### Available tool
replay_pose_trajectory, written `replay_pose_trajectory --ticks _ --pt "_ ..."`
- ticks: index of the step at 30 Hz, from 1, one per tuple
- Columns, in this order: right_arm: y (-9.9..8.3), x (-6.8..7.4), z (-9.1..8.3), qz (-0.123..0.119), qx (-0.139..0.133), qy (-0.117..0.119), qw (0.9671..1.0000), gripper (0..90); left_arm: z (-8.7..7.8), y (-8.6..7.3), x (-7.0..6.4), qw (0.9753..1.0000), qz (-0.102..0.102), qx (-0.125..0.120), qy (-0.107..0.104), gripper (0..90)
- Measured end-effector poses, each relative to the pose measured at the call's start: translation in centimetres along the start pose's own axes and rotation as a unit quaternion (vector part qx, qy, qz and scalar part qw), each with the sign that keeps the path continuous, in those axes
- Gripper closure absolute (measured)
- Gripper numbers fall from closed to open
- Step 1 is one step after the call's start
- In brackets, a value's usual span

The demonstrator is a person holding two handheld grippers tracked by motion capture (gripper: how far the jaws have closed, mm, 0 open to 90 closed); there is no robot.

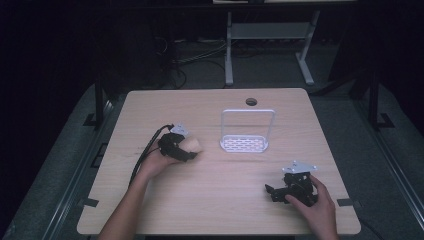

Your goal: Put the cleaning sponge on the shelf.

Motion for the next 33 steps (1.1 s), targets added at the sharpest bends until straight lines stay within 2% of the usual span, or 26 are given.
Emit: replay_pose_trajectory --ticks 11,18,22,33 --pt "0.0 0.0 0.0 0.0 0.0 0.0 1.0 0.0 -0.2 0.7 -0.8 0.9999 0.008 -0.003 -0.007 25.6" --pt "0.0 0.0 0.0 0.0 0.0 0.0 1.0 0.0 -0.4 1.3 -1.4 0.9998 0.013 -0.01 -0.01 25.6" --pt "0.0 0.0 0.0 0.0 0.0 0.0 1.0 0.0 -0.4 1.7 -1.8 0.9997 0.009 -0.017 -0.015 25.6" --pt "0.0 0.0 0.0 0.0 0.0 0.0 1.0 0.0 -0.8 2.7 -2.5 0.9991 0.021 -0.028 -0.025 25.6"
Point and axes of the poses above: each handheld gripper's, and its own axes: z roughly forward along the jaws, y roughly out of its top, x roughly to its left, the point moved 5 cm from there along z, roughly forward along the jaws, and after that the axes turned 14 degrees about z, right-handed, at the moved point
